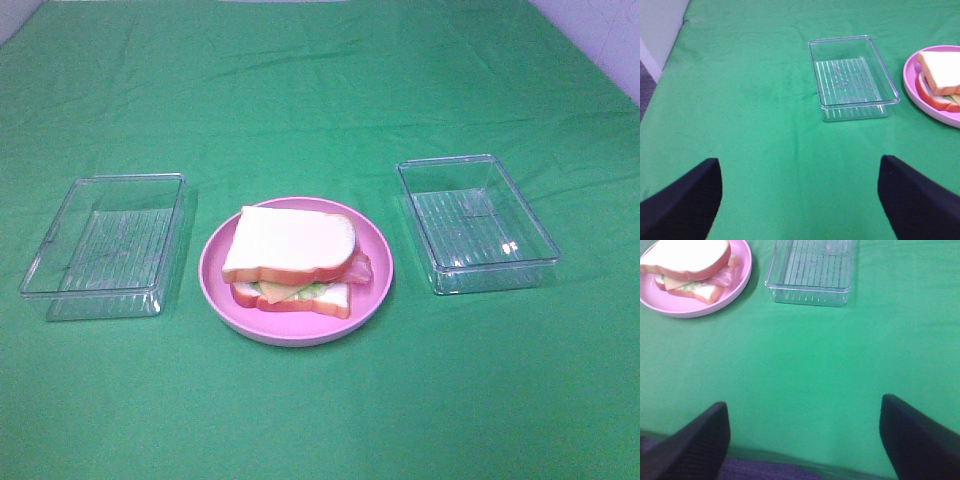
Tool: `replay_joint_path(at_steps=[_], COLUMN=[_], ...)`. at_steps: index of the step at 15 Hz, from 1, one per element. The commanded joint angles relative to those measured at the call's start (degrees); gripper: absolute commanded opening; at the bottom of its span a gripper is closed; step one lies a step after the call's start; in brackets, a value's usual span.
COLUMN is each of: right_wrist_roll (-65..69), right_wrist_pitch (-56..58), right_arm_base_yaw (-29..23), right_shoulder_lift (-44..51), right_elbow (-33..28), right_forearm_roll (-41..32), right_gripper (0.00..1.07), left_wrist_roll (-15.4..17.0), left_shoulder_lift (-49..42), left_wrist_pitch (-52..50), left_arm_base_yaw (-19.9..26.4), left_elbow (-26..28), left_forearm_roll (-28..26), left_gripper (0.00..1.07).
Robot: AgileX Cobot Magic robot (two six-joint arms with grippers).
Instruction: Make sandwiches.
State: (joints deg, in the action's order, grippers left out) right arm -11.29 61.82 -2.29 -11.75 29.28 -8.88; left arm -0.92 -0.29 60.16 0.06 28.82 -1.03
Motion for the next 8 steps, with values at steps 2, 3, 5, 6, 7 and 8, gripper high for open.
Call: replay_joint_path(at_steps=[2,3,5,6,7,8], right_wrist_roll=[-0.06,-0.06,-0.06,-0.06,-0.06,-0.06], right_wrist_pitch=[-0.46,-0.46,-0.46,-0.46,-0.46,-0.46], right_arm_base_yaw=[1.83,1.83,1.83,1.83,1.83,1.83], right_shoulder_lift=[0.69,2.18,4.07,7.56,9.05,10.83], right_elbow=[-0.34,-0.34,-0.34,-0.34,-0.34,-0.34], right_forearm_roll=[-0.06,-0.06,-0.06,-0.06,-0.06,-0.06], right_gripper=[0.77,0.77,0.77,0.77,0.77,0.77], left_wrist_roll=[0.34,0.34,0.34,0.34,0.34,0.34], left_shoulder_lift=[-1.38,-1.15,-1.15,-1.15,-1.15,-1.15], left_wrist_pitch=[-0.63,-0.63,-0.63,-0.63,-0.63,-0.63], left_arm_base_yaw=[1.95,1.95,1.95,1.95,1.95,1.95], left_elbow=[-0.17,-0.17,-0.17,-0.17,-0.17,-0.17], left_forearm_roll=[-0.46,-0.46,-0.46,-0.46,-0.46,-0.46], left_gripper=[0.80,0.80,0.80,0.80,0.80,0.80])
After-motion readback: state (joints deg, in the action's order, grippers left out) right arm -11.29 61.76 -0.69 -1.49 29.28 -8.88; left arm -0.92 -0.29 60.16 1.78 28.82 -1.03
